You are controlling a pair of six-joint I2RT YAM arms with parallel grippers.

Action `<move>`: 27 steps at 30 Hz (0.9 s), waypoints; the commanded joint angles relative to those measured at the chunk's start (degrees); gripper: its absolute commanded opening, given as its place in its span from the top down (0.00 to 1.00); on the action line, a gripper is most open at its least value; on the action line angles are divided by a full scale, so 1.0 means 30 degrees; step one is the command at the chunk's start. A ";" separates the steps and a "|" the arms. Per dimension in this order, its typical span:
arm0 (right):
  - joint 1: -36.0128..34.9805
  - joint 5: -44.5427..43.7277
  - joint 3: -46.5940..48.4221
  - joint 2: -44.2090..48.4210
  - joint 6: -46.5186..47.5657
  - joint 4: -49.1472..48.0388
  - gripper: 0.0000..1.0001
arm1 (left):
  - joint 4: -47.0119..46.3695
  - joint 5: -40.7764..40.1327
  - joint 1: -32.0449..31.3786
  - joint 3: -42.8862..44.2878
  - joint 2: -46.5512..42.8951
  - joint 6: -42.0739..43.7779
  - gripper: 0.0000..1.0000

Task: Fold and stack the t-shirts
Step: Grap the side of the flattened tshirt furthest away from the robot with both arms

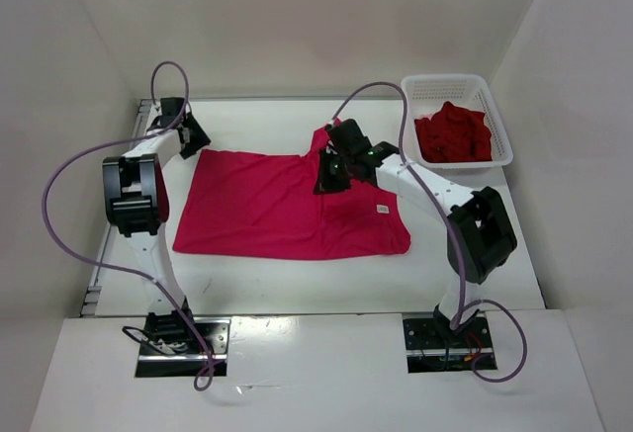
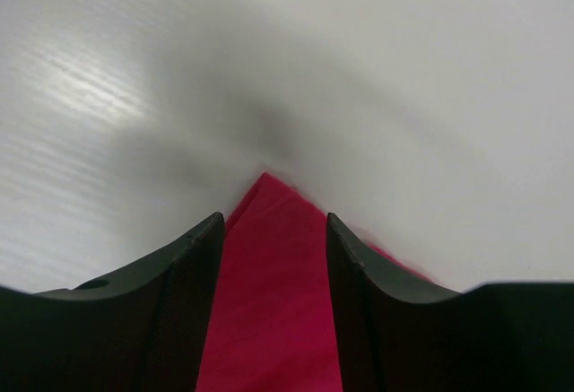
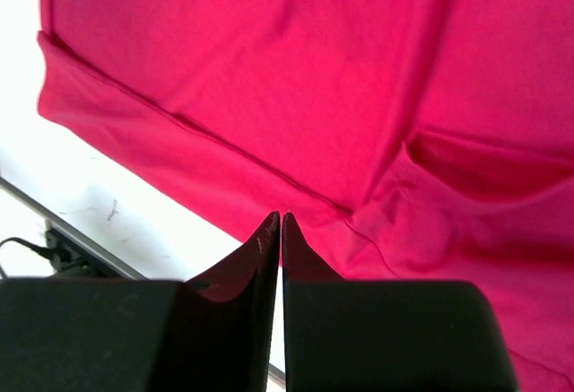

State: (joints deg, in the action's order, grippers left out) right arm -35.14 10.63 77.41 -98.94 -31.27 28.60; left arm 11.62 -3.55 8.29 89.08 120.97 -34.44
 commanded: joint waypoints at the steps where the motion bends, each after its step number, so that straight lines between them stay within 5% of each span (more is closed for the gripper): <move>1: 0.0315 0.0526 0.1528 -0.0858 0.0490 0.0398 0.93 | 0.0171 -0.0748 -0.0507 0.1509 0.0984 0.0961 0.44; 8: 0.0989 0.0879 0.3172 -0.2061 0.0871 0.0398 0.89 | 0.0991 -0.2974 -0.0948 0.2798 0.2217 0.1371 0.54; 21: 0.4034 0.1907 0.6919 -0.5511 0.1047 0.0018 0.77 | 0.1018 -0.3621 -0.0948 0.3469 0.3211 0.1898 0.47; 27: 0.5587 0.0704 1.1251 -0.8764 0.0668 0.0542 0.65 | 0.0844 -0.2771 -0.1591 0.3471 0.3564 0.2074 0.66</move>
State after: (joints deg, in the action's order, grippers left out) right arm -20.27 14.57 103.59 -121.60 -29.21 29.89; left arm 13.89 -13.39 4.78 98.06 129.47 -29.85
